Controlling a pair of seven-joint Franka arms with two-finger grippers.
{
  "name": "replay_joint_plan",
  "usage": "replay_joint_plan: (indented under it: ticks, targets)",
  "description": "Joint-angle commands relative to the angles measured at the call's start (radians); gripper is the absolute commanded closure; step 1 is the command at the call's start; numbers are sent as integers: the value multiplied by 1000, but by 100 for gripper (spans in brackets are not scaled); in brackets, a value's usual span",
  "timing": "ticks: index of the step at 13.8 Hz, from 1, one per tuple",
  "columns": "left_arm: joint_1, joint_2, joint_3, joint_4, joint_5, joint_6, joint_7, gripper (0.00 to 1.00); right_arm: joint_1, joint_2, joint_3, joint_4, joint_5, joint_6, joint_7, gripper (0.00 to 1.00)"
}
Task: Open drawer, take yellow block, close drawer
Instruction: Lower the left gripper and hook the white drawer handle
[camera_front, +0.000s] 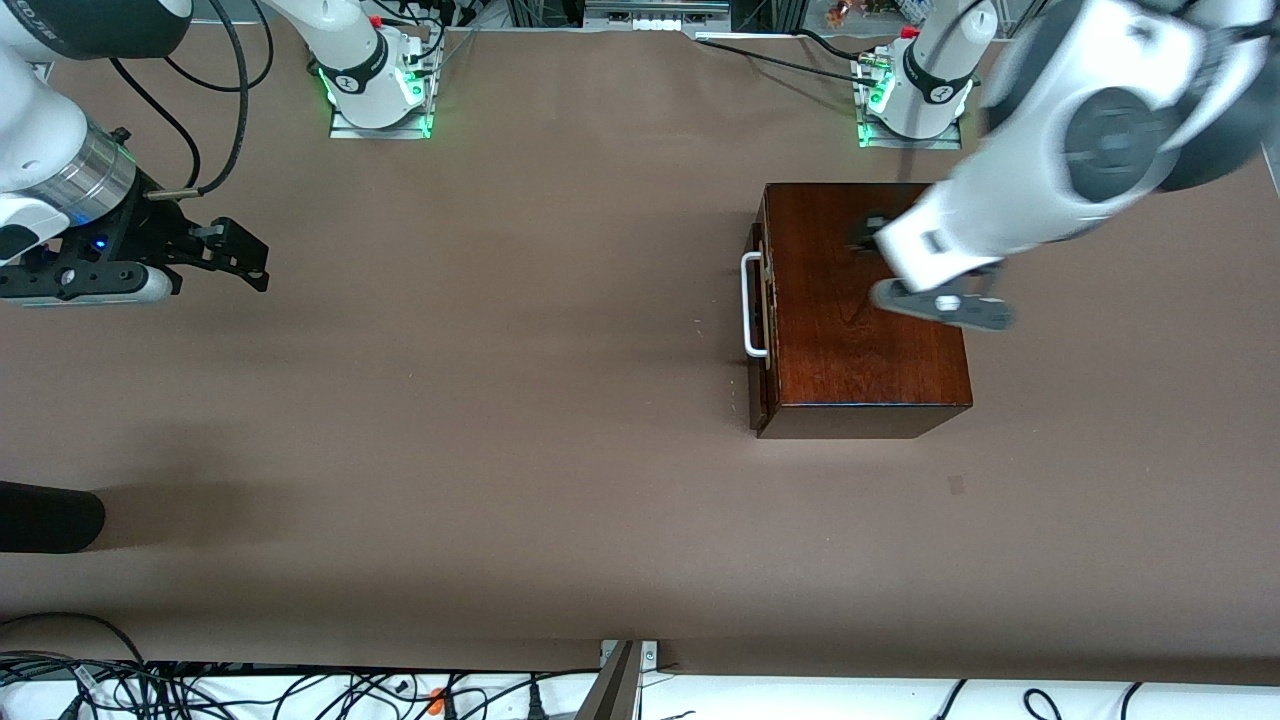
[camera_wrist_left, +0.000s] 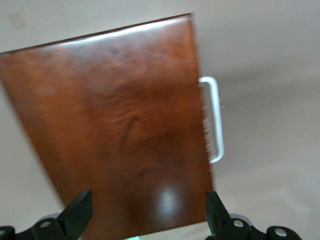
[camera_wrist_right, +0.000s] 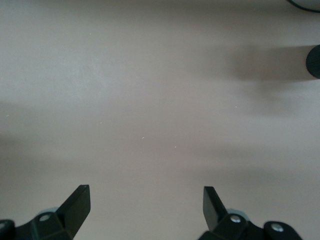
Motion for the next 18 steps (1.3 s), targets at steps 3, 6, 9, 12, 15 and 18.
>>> replay_joint_plan:
  ticks: [3, 6, 9, 12, 15, 18]
  targets:
    - [-181, 131, -3, 13, 109, 138, -277, 0, -2, 2, 0, 12, 6, -13, 1, 0]
    - [-255, 207, -3, 1, 199, 201, -389, 0, -2, 2, 0, 12, 6, -14, 1, 0]
    - [-270, 208, -3, -116, 232, 364, -457, 0, -2, 2, -2, 12, 6, -14, 1, 0]
    - [-272, 208, -3, -151, 269, 381, -469, 0, -2, 4, -2, 12, 6, -13, 1, 0]
    - [-272, 211, -3, -189, 287, 401, -497, 0, -2, 4, -2, 12, 6, -13, 1, 0]
    - [-286, 216, -3, -225, 289, 467, -541, 0, -2, 4, -4, 12, 8, -13, 1, 0]
